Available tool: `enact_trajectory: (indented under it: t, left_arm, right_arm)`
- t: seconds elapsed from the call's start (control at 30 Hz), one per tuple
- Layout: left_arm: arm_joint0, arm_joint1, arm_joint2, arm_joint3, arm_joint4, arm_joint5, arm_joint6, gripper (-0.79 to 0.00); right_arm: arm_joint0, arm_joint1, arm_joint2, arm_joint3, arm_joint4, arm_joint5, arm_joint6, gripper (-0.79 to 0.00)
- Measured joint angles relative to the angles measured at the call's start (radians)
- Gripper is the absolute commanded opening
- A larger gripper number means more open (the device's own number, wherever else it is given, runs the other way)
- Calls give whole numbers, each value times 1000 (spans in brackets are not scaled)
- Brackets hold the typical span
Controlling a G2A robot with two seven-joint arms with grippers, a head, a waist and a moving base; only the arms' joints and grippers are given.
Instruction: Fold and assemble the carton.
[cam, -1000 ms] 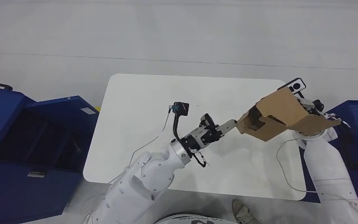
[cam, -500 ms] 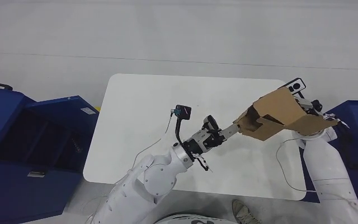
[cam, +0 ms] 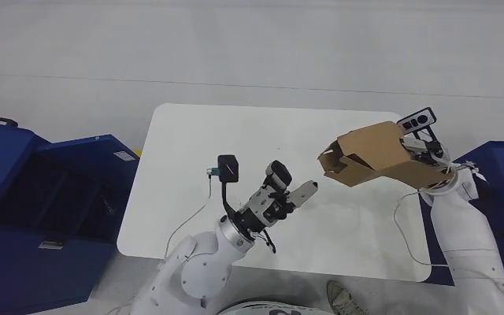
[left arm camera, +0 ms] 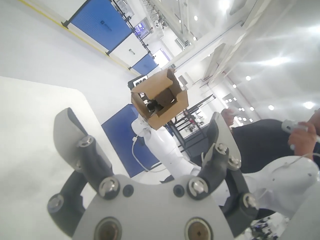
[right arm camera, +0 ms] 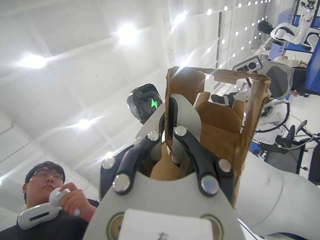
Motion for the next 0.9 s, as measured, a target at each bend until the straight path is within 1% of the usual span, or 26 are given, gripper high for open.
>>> enact_trajectory:
  t: [0.07,0.2,0.23,0.27,0.33,0.47,0.5,0.53,0.6,0.63,0.67,0.73,0.83,0.9]
  left_arm:
    - [13,0,40,-8,77,-66,36,0]
    - [24,0,74,-6,214,-195,173,0]
    - [32,-1,93,5,231,-233,199,0]
    - [36,-1,104,13,222,-251,203,0]
    - [38,-1,108,17,186,-258,197,0]
    - [36,-1,102,16,187,-251,199,0]
    - [31,-2,88,19,199,-235,215,0]
    - [24,-4,62,22,240,-189,254,0]
    - [15,-9,57,26,364,-93,336,0]
    - [11,-12,68,38,482,-22,405,0]
    - [12,-16,85,52,571,27,454,0]
    - [9,-25,131,83,728,121,528,0]
    - [-20,-40,167,135,892,271,591,0]
    - [-40,-48,187,164,955,334,600,0]
  right_arm:
    - [0,-1,1,0,1,1,-2,-785]
    - [-1,-4,0,5,0,6,-7,-785]
    - [-2,-5,-1,7,1,12,-11,-785]
    - [-2,-5,-1,7,-7,10,-16,-785]
    - [-1,-4,2,4,-44,-14,-27,-785]
    - [-1,-4,2,4,-44,-17,-27,-785]
    - [-2,-4,2,0,-45,-17,-31,-785]
    - [-7,-5,2,-13,-48,-20,-44,-785]
    - [-19,-6,3,-32,-56,-28,-61,-785]
    - [-26,-6,3,-38,-60,-33,-65,-785]
    - [-30,-7,3,-40,-61,-33,-65,-785]
    - [-34,-8,1,-41,-57,-30,-64,-785]
    - [-36,-10,1,-37,-56,-31,-59,-785]
    - [-37,-11,1,-37,-55,-31,-53,-785]
